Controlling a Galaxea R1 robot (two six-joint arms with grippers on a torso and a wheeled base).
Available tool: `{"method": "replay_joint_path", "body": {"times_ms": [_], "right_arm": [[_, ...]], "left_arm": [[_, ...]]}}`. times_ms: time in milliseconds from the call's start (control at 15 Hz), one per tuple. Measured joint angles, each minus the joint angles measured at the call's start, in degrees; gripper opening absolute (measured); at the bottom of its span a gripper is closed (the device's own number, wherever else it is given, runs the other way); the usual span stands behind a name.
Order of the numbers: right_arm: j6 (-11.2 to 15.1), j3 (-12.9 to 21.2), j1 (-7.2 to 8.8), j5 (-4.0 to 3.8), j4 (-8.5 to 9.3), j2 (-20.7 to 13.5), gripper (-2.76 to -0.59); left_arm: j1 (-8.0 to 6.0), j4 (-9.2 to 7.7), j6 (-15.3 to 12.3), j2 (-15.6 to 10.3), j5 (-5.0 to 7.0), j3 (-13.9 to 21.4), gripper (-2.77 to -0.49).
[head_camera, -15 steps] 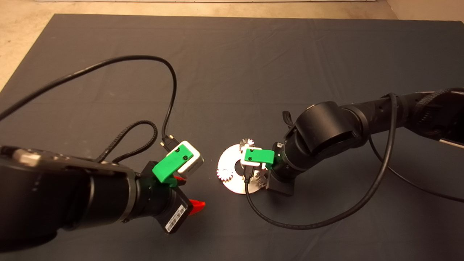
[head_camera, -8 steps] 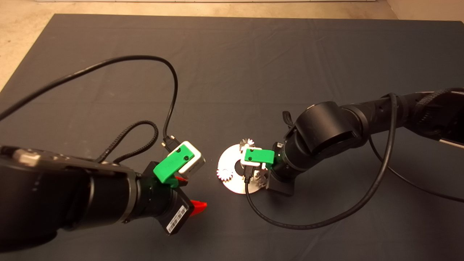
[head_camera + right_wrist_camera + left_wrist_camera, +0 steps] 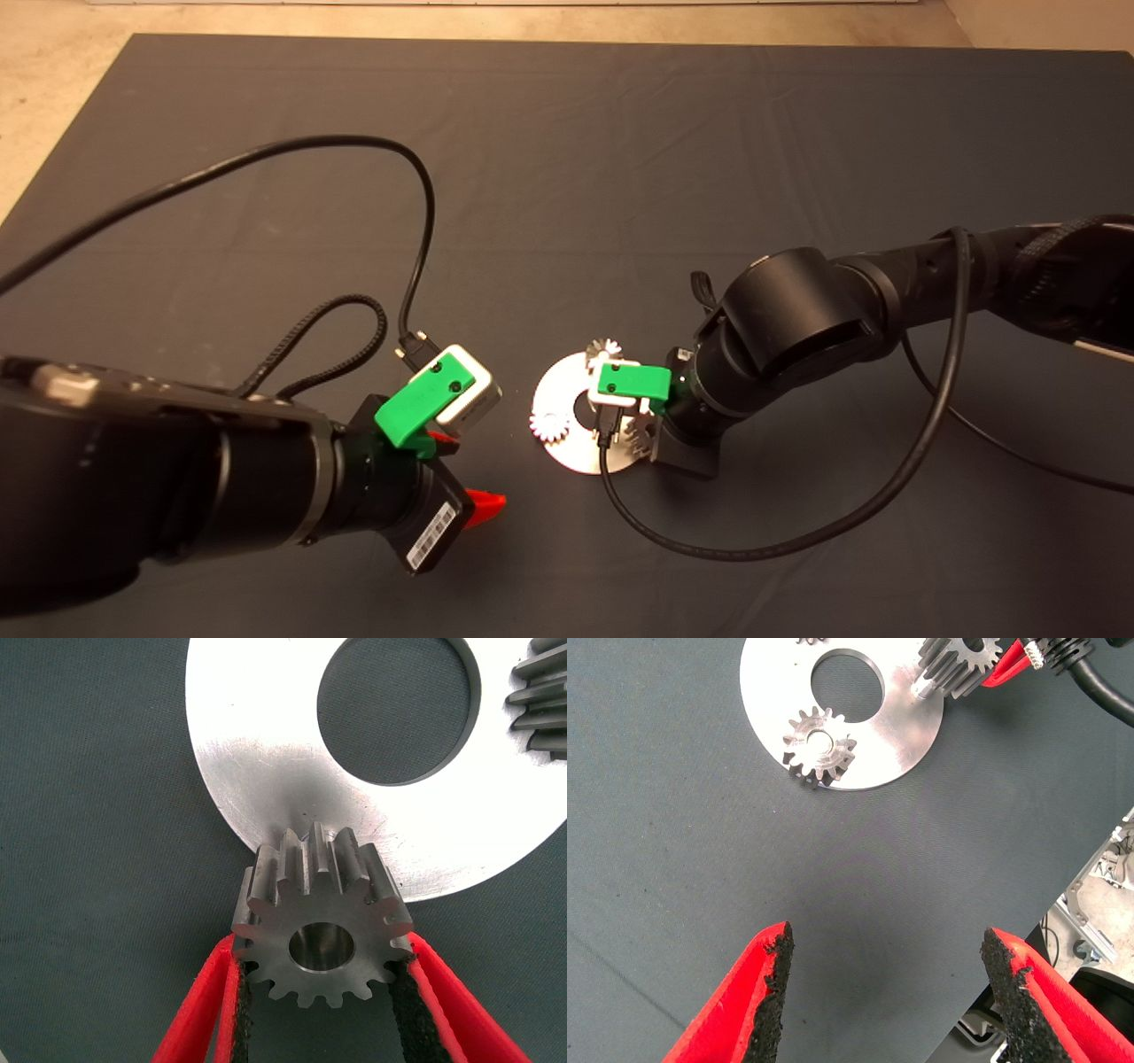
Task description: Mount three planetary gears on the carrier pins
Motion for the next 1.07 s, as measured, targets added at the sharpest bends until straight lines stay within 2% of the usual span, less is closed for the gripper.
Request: {"method": "replay_joint_path", "body": {"times_ms": [1067], "right_arm": [[-0.01,0.00,0.32,0.23,0.04,0.00,-2.44]], "left_arm": [[0.00,0.27,0.00,0.00,0.00,0.00,-1.80]]}}
